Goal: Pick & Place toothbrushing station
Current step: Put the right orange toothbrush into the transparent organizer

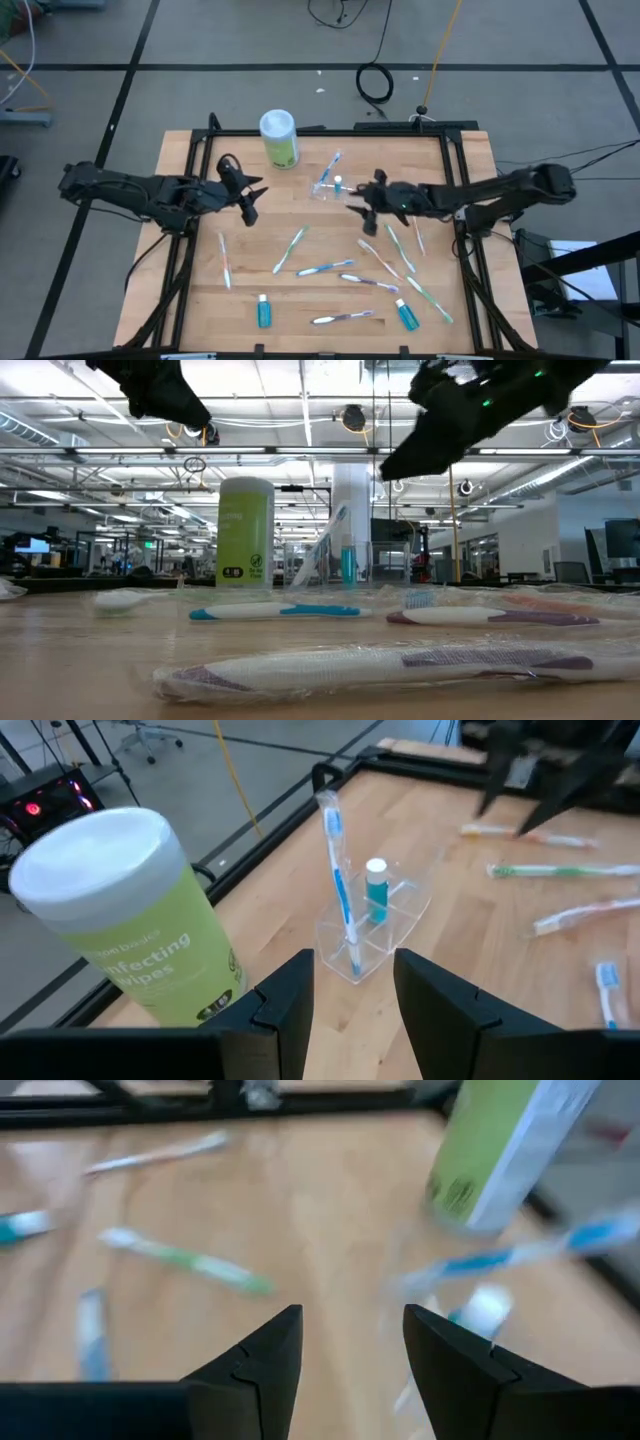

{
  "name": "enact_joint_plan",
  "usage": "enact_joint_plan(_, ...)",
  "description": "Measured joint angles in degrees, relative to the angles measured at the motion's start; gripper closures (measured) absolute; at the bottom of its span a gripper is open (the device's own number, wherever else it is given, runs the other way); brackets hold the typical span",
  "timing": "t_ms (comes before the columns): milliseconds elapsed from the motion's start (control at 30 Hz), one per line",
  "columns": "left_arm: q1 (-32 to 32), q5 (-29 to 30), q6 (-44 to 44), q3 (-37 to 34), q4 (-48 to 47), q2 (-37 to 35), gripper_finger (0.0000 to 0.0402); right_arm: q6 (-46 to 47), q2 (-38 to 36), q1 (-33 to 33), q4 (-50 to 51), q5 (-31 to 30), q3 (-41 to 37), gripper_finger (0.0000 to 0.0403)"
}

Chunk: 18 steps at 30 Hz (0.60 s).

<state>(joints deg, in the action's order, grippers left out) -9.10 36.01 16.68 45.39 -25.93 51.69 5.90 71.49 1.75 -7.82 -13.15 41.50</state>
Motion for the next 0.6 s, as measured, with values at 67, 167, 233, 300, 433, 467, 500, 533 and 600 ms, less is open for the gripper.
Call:
enact_joint_plan(67,0.00,-0.01,0.05,0.00,0.06,0.89,0.0254,5.07,-2.45,2.45,6.82,0.39,0.00,0.0238)
enact_joint_plan(167,0.00,-0.09,0.69,0.00,0.11,2.04,0.0254,13.79,-4.89,5.66,15.42,5.17,0.00,0.0239)
enact_joint_plan(233,0.00,-0.53,2.06,0.00,0.52,2.84,0.0254,20.41,-5.44,7.73,19.46,7.53,0.00,0.0239)
enact_joint_plan(300,0.00,-1.88,3.97,0.00,1.08,3.76,0.0254,25.93,-5.40,9.73,22.04,9.11,0.00,0.0239)
enact_joint_plan(433,0.00,-6.45,6.95,0.00,2.41,6.22,0.0254,32.25,-5.40,13.08,28.07,12.03,0.00,0.0239)
enact_joint_plan(467,0.02,-7.64,8.06,0.00,2.56,6.88,0.0254,34.06,-5.40,13.77,30.18,12.05,0.00,0.0239)
enact_joint_plan(500,0.00,-8.69,9.70,0.00,2.69,7.54,0.0254,35.77,-5.40,14.28,32.36,11.97,0.00,0.0239)
enact_joint_plan(533,-0.02,-9.56,11.65,0.00,2.67,8.33,0.0254,37.13,-5.40,14.64,34.61,11.93,0.00,0.0239)
enact_joint_plan(600,-0.02,-10.84,15.21,0.00,2.41,9.93,0.0254,38.67,-5.40,14.98,38.91,11.85,0.00,0.0239)
